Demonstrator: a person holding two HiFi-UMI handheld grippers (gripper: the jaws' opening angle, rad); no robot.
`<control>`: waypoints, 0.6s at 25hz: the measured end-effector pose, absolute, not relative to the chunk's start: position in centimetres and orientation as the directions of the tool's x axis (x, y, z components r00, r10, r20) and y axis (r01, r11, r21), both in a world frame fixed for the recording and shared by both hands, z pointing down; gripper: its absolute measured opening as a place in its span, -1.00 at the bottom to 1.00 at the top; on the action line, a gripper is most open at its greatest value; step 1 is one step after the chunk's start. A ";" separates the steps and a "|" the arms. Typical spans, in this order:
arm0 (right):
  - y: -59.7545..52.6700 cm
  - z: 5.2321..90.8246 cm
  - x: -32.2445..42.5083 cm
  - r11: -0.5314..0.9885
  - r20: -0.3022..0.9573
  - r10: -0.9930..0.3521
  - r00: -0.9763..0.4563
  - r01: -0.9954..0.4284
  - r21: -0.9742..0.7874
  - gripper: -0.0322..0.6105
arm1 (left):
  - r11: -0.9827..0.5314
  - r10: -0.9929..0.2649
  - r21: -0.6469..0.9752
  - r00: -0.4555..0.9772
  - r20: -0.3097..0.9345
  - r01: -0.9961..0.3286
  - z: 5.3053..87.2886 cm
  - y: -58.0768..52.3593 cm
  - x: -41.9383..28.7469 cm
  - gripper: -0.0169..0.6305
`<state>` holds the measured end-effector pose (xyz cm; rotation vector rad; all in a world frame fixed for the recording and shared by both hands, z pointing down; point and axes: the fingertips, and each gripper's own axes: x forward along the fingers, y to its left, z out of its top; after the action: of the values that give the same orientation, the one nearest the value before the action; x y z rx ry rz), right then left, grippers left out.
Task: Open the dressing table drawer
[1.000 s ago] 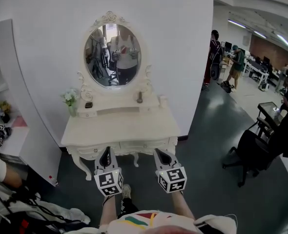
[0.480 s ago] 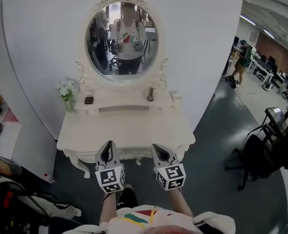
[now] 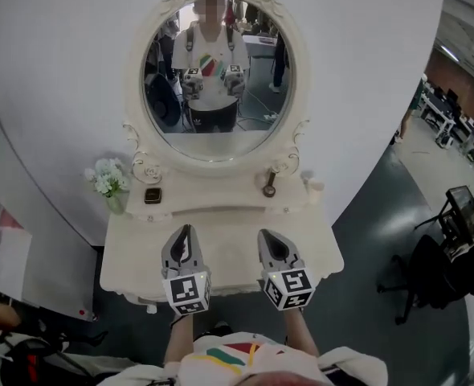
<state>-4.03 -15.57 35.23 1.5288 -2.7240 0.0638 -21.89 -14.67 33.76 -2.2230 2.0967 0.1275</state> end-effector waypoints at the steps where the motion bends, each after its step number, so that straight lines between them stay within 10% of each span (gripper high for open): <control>1: -16.8 34.8 -4.5 0.517 0.034 -0.855 -0.518 -0.856 -0.024 -0.90 | -0.060 -0.991 -0.007 0.061 -0.121 -0.998 33.4 -16.1 -22.3 -0.90; 15: -26.8 35.5 -6.2 0.503 0.047 -0.863 -0.503 -0.864 -0.023 -0.90 | -0.005 -0.997 0.030 0.003 -0.080 -1.000 34.3 -24.6 -23.6 -0.90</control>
<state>-6.16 -26.81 35.52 1.5505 -2.6974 0.0675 -23.62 -24.59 34.33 -2.1994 2.1904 0.1203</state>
